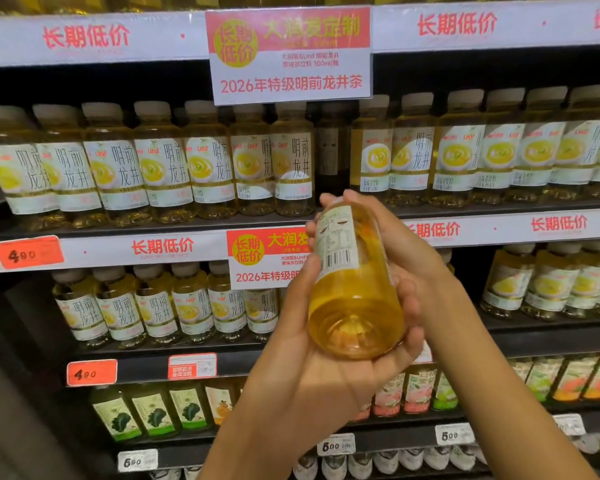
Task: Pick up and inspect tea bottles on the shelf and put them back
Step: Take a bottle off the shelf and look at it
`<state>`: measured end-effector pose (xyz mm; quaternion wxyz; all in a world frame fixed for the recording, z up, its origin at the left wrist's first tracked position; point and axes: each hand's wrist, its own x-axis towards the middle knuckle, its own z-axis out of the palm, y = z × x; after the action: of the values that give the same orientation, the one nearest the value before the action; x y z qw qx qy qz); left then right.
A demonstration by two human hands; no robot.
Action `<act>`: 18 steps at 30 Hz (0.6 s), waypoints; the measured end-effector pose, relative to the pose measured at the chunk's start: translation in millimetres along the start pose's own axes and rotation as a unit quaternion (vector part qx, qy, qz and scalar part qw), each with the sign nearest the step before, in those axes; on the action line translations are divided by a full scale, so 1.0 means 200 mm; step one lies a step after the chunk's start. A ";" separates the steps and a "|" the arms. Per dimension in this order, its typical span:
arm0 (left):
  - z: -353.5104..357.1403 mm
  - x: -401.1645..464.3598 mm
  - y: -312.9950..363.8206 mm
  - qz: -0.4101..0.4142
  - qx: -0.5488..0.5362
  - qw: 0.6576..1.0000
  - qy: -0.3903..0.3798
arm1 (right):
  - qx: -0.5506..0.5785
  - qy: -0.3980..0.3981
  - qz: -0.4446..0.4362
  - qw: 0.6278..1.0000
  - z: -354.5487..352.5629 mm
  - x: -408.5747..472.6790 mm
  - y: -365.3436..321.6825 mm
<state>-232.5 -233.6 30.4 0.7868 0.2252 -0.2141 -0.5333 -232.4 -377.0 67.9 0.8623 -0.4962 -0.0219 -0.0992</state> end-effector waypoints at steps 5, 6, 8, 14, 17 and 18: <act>-0.10 -0.02 0.04 0.065 0.157 0.985 0.024 | -0.090 -0.035 -0.164 0.982 0.01 0.00 -0.11; -0.10 -0.02 0.06 0.099 0.251 0.962 0.049 | -0.119 -0.039 -0.193 0.973 0.02 -0.01 -0.14; -0.09 -0.04 0.07 0.143 0.452 0.877 0.079 | -0.179 -0.042 -0.242 0.953 0.05 -0.04 -0.16; -0.09 -0.01 0.07 0.197 0.515 0.832 0.070 | -0.232 -0.032 -0.258 0.937 0.12 -0.07 -0.16; -0.10 -0.01 0.05 0.195 0.487 0.849 0.059 | -0.206 -0.055 -0.205 0.955 0.11 -0.07 -0.17; -0.10 -0.01 0.04 0.193 0.481 0.853 0.062 | -0.211 -0.064 -0.194 0.956 0.10 -0.07 -0.17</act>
<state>-214.3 -226.8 18.6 0.6788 0.5622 -0.4342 -0.1861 -252.1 -373.5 105.6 0.6989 -0.6582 -0.1512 -0.2353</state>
